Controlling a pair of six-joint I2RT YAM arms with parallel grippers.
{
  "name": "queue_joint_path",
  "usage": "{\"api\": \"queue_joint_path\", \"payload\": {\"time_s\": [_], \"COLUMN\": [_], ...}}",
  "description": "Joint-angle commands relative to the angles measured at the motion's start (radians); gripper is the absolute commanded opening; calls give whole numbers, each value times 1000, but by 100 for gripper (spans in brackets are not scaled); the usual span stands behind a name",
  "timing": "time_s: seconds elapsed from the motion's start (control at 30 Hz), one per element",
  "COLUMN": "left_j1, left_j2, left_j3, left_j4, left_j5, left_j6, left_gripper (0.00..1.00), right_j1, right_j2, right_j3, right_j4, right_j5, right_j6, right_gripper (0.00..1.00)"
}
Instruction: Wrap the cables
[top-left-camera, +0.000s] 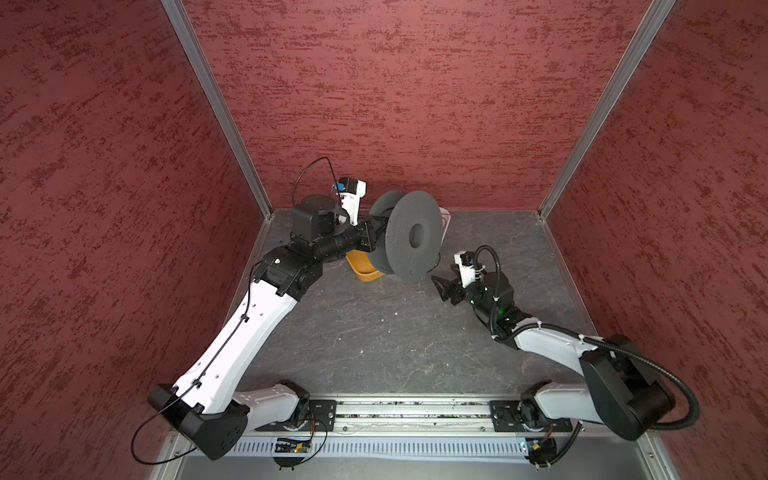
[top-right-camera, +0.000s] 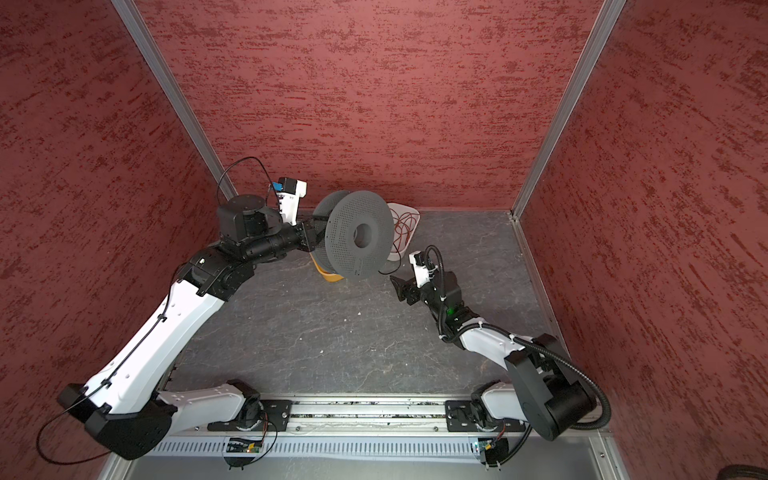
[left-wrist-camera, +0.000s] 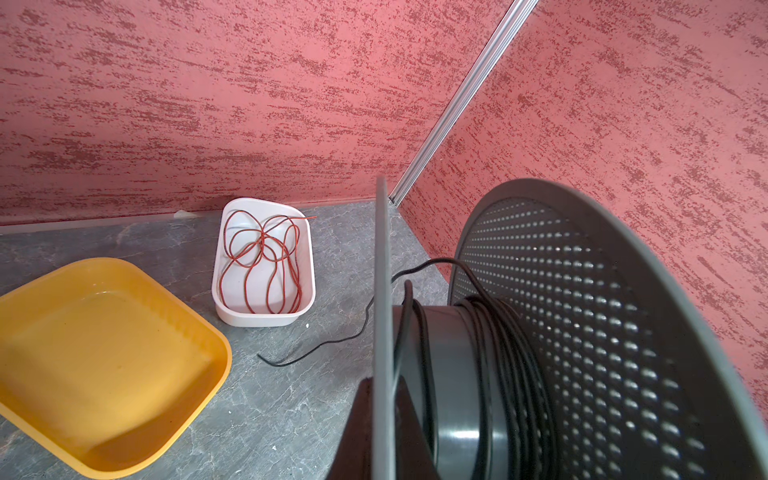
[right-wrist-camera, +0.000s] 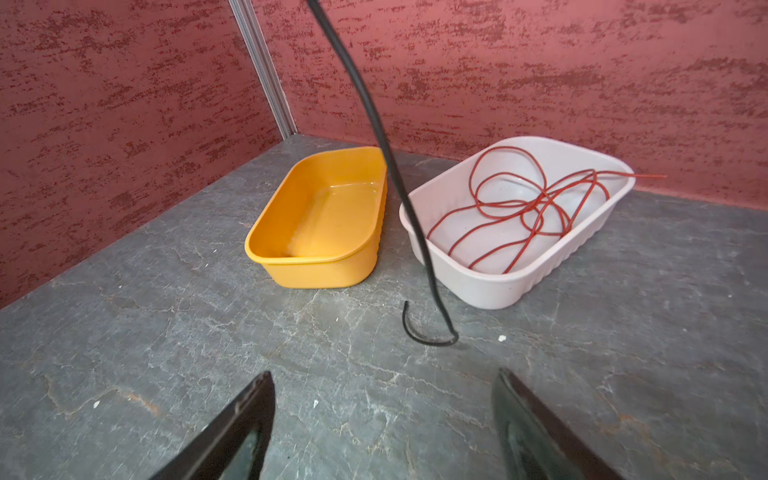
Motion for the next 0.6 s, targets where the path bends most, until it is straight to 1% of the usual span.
{"api": "queue_joint_path", "payload": {"time_s": [0.0,0.07,0.23,0.27,0.47,0.53,0.57], "left_j1": [-8,-10,-12,-13,-15,-16,-16], "left_j2": [-18,-17,-14,-13,-11,-11,-11], "left_j3": [39,40,38,38,38,39,39], "left_j4": [81,81,83,82,78,78,78], "left_j5": [22,21,24,24,23,22,19], "left_j6": [-2,0,-2,-2,-1,1,2], "left_gripper": [0,0,0,0,0,0,0], "right_j1": [6,5,5,4,4,4,4], "right_j2": [26,45,98,134,206,237,250], "right_j3": [1,13,86,97,171,196,209], "right_j4": [146,165,166,178,207,205,206], "right_j5": [88,103,88,87,37,25,20], "right_j6": [-16,-24,-48,-50,-53,-54,-52], "right_gripper": [79,78,78,78,78,73,69]}}
